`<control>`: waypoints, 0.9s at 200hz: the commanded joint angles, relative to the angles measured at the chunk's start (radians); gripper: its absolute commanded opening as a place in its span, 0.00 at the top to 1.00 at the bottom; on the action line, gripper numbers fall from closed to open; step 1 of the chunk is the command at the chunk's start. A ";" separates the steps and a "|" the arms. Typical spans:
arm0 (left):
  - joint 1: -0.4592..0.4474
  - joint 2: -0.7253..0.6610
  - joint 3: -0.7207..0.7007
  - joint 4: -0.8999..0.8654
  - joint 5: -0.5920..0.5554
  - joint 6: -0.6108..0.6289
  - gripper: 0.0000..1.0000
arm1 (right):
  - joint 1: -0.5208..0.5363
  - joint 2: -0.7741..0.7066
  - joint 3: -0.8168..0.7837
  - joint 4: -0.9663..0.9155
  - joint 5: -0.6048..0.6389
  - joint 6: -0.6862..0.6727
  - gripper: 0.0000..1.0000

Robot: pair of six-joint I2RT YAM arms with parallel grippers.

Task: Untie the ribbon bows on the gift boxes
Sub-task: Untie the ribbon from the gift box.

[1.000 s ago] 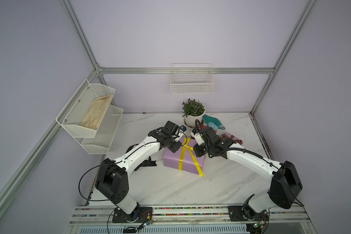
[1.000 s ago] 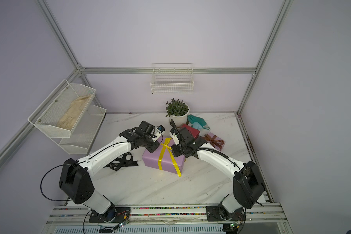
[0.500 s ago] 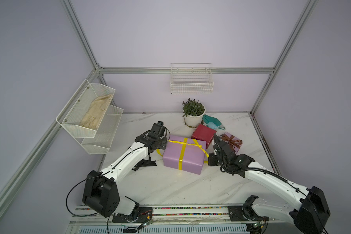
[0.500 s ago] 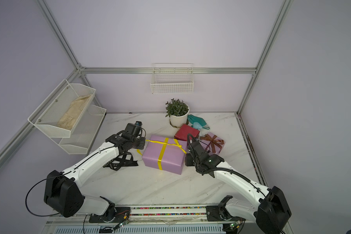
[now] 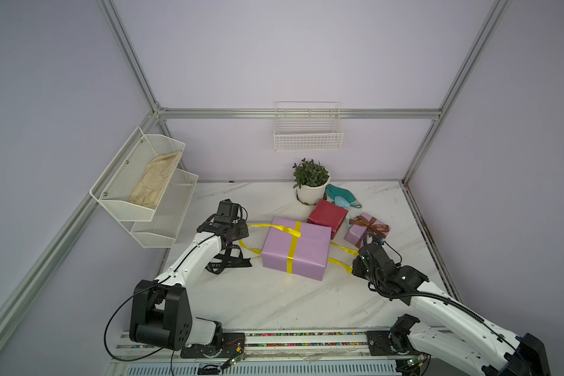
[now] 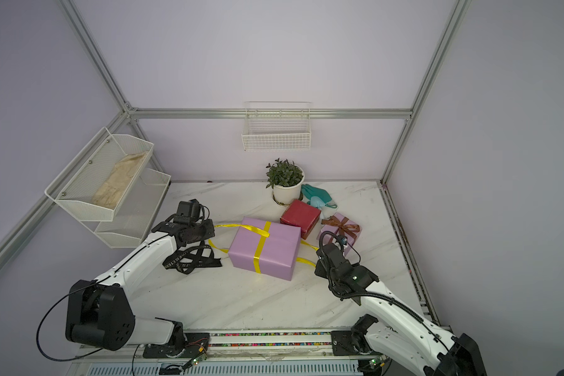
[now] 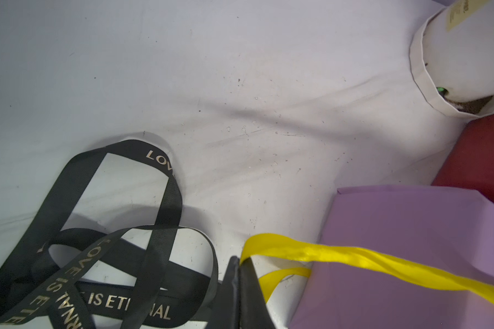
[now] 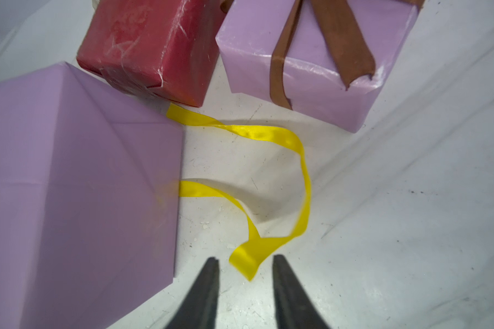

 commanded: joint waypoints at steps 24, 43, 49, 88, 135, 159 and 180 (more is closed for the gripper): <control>0.129 0.039 -0.105 0.099 0.145 -0.147 0.84 | -0.002 0.087 0.130 -0.019 -0.001 -0.083 0.03; 0.156 0.034 -0.120 0.084 0.179 -0.175 0.04 | -0.002 0.121 0.173 0.006 -0.061 -0.141 0.03; 0.155 0.024 -0.118 0.072 0.181 -0.176 0.00 | -0.002 0.134 0.182 0.026 -0.105 -0.163 0.03; 0.152 -0.122 -0.125 0.095 0.287 -0.181 0.00 | -0.002 0.177 0.170 0.225 -0.299 -0.188 0.05; 0.072 -0.147 -0.098 0.272 0.621 -0.176 0.00 | -0.002 0.280 0.166 0.388 -0.401 -0.145 0.07; -0.022 -0.100 -0.110 0.334 0.669 -0.205 0.00 | -0.002 0.301 0.153 0.470 -0.434 -0.128 0.09; -0.079 -0.059 -0.137 0.373 0.679 -0.233 0.00 | -0.007 0.310 0.153 0.504 -0.425 -0.125 0.12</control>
